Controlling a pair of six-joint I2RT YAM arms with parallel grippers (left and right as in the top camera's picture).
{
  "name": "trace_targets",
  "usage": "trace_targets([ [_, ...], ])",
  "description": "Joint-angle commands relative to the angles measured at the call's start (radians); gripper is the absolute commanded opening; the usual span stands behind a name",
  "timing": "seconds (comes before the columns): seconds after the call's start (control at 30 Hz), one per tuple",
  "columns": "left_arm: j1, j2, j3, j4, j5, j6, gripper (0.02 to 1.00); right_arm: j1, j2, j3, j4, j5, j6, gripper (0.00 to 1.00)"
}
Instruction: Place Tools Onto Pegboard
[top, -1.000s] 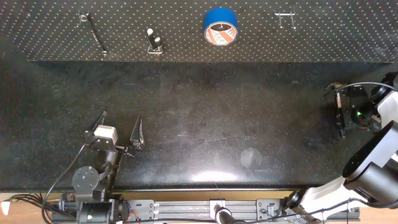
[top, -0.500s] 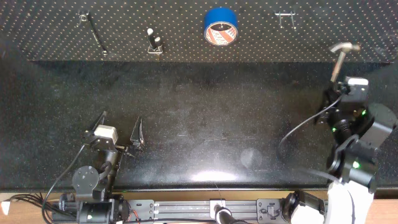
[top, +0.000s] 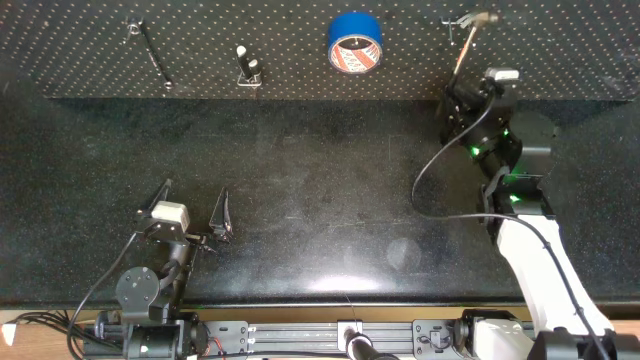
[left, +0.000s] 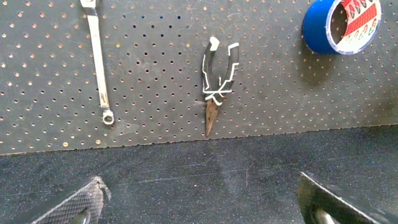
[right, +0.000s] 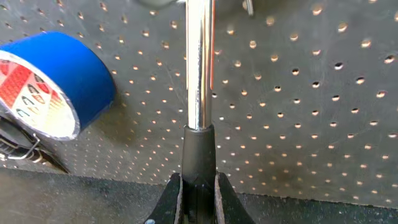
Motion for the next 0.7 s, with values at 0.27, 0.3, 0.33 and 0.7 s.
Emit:
trace_targets([
  [0.27, 0.001, -0.01, -0.002, -0.004, 0.007, 0.017, 0.993, 0.025, 0.146, 0.107, 0.031, -0.005, 0.001, 0.785],
  [0.3, 0.001, -0.01, -0.002, -0.004, 0.007, 0.017, 0.993, 0.025, 0.146, 0.107, 0.031, -0.005, 0.001, 0.803],
  [0.33, 0.001, -0.01, -0.002, -0.004, 0.007, 0.017, 0.993, 0.025, 0.146, 0.107, 0.03, -0.005, 0.001, 0.882],
  [0.7, 0.001, -0.01, -0.002, -0.004, 0.007, 0.017, 0.993, 0.024, -0.888, -0.465, -0.231, 0.028, 0.001, 0.95],
])
